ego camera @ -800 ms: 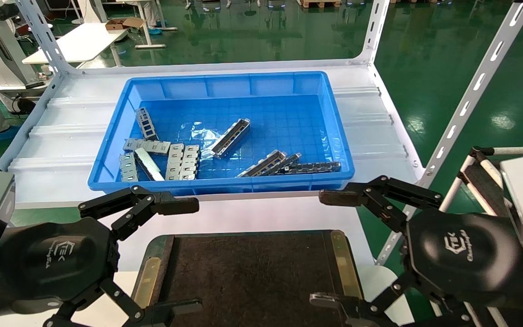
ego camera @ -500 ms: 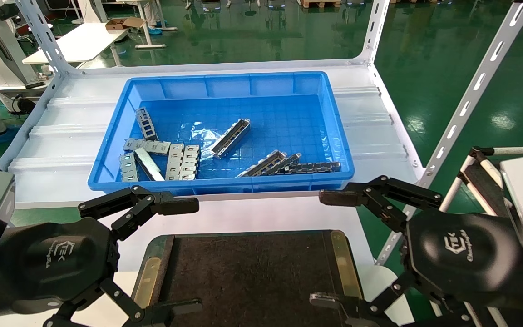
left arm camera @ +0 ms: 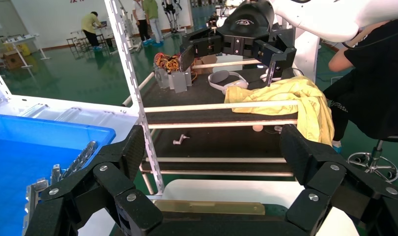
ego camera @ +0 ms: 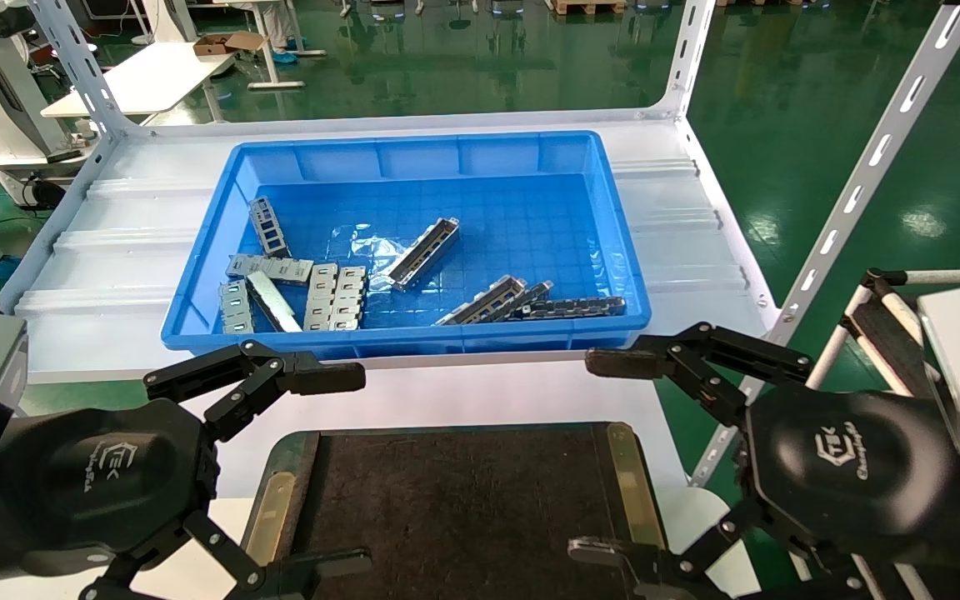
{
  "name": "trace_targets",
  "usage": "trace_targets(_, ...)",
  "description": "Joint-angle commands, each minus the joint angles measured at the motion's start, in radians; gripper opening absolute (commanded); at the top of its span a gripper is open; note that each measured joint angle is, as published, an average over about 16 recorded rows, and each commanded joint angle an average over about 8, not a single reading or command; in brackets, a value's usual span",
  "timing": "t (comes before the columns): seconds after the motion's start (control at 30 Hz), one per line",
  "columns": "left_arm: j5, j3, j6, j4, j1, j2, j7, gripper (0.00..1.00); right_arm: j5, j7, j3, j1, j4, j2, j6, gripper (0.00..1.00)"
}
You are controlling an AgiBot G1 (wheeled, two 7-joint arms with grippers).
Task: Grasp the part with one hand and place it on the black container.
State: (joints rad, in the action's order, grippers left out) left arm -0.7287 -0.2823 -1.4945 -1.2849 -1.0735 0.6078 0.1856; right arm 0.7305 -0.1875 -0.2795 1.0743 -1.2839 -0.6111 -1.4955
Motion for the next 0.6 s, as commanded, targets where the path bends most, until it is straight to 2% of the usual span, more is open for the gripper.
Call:
trace_targets(0.03, 0.0, 0.0, 0.0, 0.0, 0.0, 0.0, 0.0, 1.0, 0.0, 0.0, 0.0, 0.0, 0.0, 0.0, 0.0, 1.0)
trace_targets(0.6, -0.003, 0.001, 0.006, 0.002, -0.006, 0.001, 0.0, 1.0, 0.0, 0.0, 0.0, 0.0, 0.001, 0.0, 0.0, 1.0)
